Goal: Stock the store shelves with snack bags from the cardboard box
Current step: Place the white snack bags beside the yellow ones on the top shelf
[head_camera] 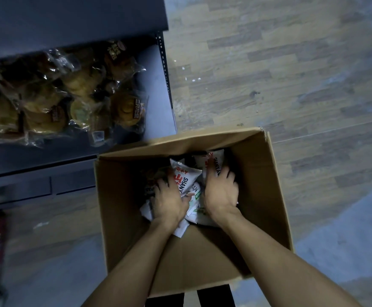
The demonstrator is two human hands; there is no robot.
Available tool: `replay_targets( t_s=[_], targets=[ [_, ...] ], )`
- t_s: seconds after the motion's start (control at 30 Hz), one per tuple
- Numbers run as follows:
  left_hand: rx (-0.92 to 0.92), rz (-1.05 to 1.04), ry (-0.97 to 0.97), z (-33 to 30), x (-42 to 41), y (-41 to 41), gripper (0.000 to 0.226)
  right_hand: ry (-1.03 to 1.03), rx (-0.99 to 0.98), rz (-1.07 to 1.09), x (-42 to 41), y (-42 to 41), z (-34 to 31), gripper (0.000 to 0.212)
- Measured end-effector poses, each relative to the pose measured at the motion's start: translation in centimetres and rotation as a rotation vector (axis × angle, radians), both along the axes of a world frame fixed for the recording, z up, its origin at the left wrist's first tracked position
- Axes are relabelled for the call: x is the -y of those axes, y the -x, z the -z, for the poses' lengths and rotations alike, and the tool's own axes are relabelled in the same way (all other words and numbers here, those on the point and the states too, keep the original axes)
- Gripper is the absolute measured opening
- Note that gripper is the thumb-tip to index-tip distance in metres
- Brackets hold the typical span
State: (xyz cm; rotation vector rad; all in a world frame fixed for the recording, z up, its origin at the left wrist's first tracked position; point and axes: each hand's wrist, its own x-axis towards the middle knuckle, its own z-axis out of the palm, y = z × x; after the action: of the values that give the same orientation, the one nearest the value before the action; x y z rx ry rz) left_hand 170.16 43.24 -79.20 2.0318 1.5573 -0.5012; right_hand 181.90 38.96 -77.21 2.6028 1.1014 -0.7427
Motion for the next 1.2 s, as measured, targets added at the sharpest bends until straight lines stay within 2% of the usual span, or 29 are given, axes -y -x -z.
replay_targets(
  t_s=[0.07,0.17,0.37,0.53,0.63,0.73,1.0,1.2],
  targets=[
    [0.037,0.011,0.022,-2.0,-0.5,0.6,0.069,-0.068,-0.023,0.007,0.5,-0.4,-1.8,0.054],
    [0.065,-0.053,0.055,-6.0,-0.5,1.6,0.054,-0.176,-0.093,-0.009,1.7,-0.4,-5.5,0.058],
    [0.196,-0.053,-0.063,-15.4,0.7,2.9,0.051,-0.265,-0.015,-0.058,3.7,0.9,-14.6,0.056],
    [0.329,-0.115,-0.204,-22.5,1.0,5.2,0.042,-0.378,-0.057,-0.015,4.4,3.8,-21.2,0.052],
    [0.384,-0.105,-0.27,-26.4,1.4,7.6,0.046,-0.468,-0.065,0.016,4.8,6.1,-24.9,0.052],
    [0.365,-0.066,-0.374,-30.6,1.6,11.0,0.054,-0.569,-0.077,0.033,5.2,9.2,-28.9,0.052],
    [0.506,-0.09,-0.673,-44.6,1.1,22.6,0.04,-1.005,-0.064,-0.072,4.3,20.3,-41.3,0.052],
    [0.579,-0.1,-0.967,-56.7,-1.4,27.3,0.056,-1.296,-0.009,-0.139,0.9,25.0,-53.1,0.052]
  ],
)
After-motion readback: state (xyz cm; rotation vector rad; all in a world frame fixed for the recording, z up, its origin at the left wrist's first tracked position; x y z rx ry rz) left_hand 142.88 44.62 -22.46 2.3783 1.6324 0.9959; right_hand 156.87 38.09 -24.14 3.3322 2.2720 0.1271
